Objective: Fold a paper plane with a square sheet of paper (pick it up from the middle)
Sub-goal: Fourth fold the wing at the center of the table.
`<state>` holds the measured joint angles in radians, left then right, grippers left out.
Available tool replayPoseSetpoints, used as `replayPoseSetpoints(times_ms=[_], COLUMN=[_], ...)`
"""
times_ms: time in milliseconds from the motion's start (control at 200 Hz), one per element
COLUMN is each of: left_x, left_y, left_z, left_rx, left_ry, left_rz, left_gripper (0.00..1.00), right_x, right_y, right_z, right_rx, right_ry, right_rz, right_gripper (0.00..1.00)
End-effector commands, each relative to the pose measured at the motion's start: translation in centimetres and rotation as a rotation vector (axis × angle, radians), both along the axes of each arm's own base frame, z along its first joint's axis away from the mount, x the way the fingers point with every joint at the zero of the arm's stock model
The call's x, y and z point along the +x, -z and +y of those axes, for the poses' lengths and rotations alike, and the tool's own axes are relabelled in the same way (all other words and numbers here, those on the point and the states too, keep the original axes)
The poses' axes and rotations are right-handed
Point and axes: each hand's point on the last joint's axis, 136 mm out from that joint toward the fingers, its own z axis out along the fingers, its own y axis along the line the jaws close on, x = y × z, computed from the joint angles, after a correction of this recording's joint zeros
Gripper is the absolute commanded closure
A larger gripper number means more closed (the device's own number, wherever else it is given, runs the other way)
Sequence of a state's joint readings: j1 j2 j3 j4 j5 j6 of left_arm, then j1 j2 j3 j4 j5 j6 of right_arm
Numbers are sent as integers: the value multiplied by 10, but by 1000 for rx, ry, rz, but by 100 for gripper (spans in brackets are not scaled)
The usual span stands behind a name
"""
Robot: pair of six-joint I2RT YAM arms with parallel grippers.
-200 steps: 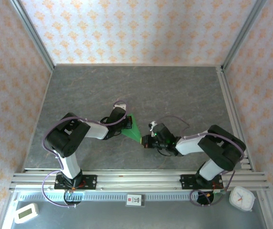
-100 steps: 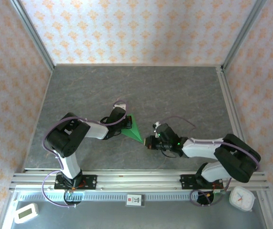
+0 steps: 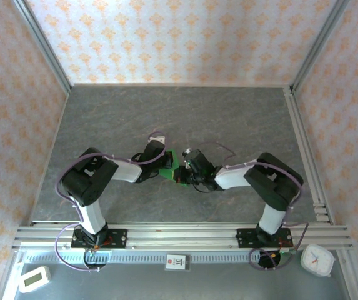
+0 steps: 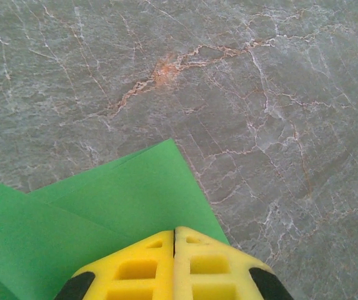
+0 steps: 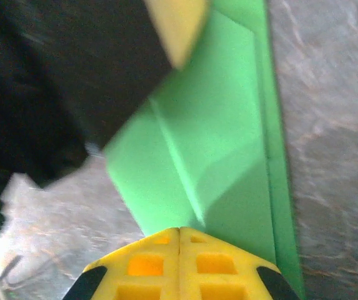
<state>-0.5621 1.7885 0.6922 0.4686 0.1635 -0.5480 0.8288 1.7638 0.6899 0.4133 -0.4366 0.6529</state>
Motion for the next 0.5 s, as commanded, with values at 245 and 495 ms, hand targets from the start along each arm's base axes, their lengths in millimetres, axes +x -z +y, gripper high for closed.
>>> replayPoseSetpoints(times_ms=[245, 495], left_x=[-16, -15], left_y=[36, 34], left_z=[20, 19], left_rx=[101, 97], left_ry=[-25, -25], left_rz=[99, 96], left_gripper=[100, 100], right_x=[-45, -73], right_y=[31, 39], right_z=[-55, -90], right_rx=[-64, -81], right_ry=[47, 85], right_rz=[65, 98], right_gripper=[100, 100])
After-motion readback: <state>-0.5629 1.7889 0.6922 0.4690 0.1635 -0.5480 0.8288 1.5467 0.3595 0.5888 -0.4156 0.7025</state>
